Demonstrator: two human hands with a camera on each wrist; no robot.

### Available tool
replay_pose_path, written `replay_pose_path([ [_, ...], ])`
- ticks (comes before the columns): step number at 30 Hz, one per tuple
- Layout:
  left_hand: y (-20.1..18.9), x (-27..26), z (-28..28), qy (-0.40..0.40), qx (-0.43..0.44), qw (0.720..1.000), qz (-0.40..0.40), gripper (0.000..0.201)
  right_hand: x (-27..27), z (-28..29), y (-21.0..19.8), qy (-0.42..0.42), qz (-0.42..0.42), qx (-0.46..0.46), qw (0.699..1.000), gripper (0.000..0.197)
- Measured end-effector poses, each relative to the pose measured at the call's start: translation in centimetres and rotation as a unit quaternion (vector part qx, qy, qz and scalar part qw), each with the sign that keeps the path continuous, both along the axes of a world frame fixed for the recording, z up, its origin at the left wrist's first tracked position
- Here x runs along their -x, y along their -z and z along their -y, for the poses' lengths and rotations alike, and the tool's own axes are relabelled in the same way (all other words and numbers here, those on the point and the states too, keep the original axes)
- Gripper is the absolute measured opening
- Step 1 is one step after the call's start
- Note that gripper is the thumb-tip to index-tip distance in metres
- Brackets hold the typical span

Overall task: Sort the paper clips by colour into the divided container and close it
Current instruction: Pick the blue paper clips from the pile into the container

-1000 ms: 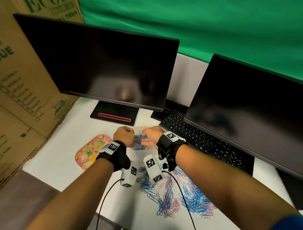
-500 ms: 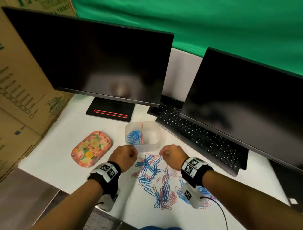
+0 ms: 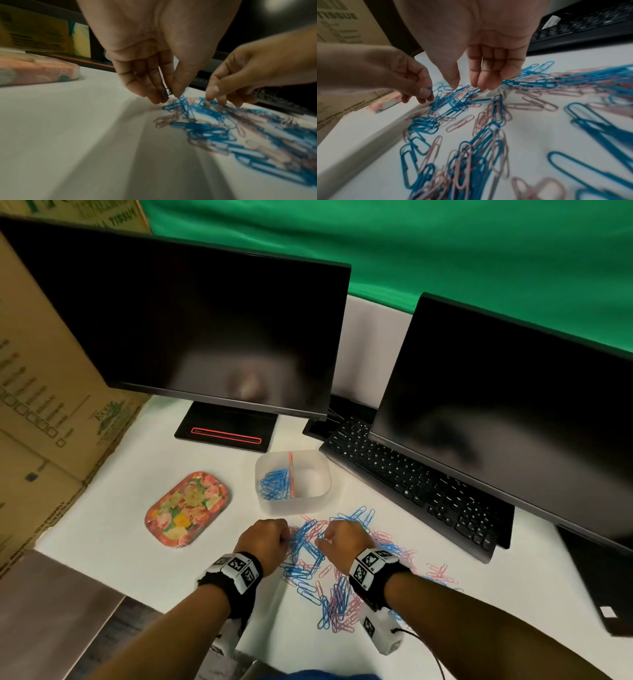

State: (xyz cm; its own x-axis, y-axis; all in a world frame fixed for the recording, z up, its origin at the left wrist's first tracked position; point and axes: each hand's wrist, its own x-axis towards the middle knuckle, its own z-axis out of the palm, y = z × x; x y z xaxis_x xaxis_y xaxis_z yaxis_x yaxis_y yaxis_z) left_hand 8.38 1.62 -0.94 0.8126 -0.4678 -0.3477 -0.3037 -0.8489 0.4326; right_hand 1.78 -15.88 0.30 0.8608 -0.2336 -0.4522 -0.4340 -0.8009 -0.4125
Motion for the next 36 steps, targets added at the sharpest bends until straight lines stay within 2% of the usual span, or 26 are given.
replay_pose_path([
  [3, -0.6, 0.2, -0.3, -0.032, 0.068, 0.997, -0.033, 0.013, -0.9, -1.0, 0.7, -0.006, -0.008, 0.026, 1.0, 0.03],
  [6, -0.8, 0.3, -0.6, -0.047, 0.134, 0.989, -0.05, 0.032, -1.5, -1.6, 1.3, 0.004, -0.027, 0.037, 0.999, 0.02],
  [8, -1.0, 0.3, -0.7, -0.06, 0.152, 0.985, -0.061, 0.037, -1.6, -1.5, 1.6, 0.011, -0.036, 0.038, 0.999, 0.02],
  [12, -0.9, 0.5, -0.7, -0.145, 0.217, 0.959, -0.108, 0.024, -1.2, -0.7, 1.5, -0.005, -0.023, 0.033, 0.999, 0.019],
  [14, -1.2, 0.8, -0.4, -0.179, 0.245, 0.947, -0.108, 0.02, -0.7, -0.3, 1.3, 0.002, 0.001, 0.003, 1.0, 0.02],
  [18, -1.3, 0.9, 0.0, -0.234, 0.286, 0.92, -0.129, 0.018, 0.5, 0.7, 1.4, 0.075, 0.083, -0.119, 0.987, 0.013],
  [19, -1.3, 0.8, 0.0, -0.257, 0.305, 0.904, -0.154, 0.019, 0.7, 0.9, 1.2, 0.093, 0.093, -0.152, 0.98, 0.014],
  [21, -1.6, 0.8, 0.3, -0.315, 0.361, 0.851, -0.216, 0.016, 0.8, 1.3, 0.6, 0.151, 0.092, -0.246, 0.953, 0.021],
  [23, -2.5, 0.8, 0.7, -0.357, 0.402, 0.803, -0.258, 0.013, 1.0, 1.6, -0.2, 0.215, 0.09, -0.353, 0.906, 0.022],
  [25, -3.7, 0.8, 1.0, -0.378, 0.418, 0.779, -0.273, 0.013, 1.0, 1.7, -1.3, 0.254, 0.1, -0.428, 0.862, 0.017],
  [28, -5.2, 0.0, 1.1, -0.381, 0.416, 0.778, -0.277, 0.011, 0.8, 1.4, -3.1, 0.287, 0.116, -0.483, 0.819, 0.007],
  [31, -6.9, -1.8, 1.2, -0.371, 0.43, 0.778, -0.27, 0.012, 0.1, 0.9, -5.0, 0.313, 0.118, -0.519, 0.787, 0.009],
  [33, -8.1, -3.7, 1.5, -0.363, 0.439, 0.783, -0.249, 0.017, -0.8, 0.5, -6.4, 0.308, 0.116, -0.535, 0.778, 0.012],
  [36, -8.5, -6.4, 2.2, -0.353, 0.415, 0.809, -0.221, 0.025, -2.5, -0.3, -8.2, 0.279, 0.119, -0.547, 0.78, 0.029],
])
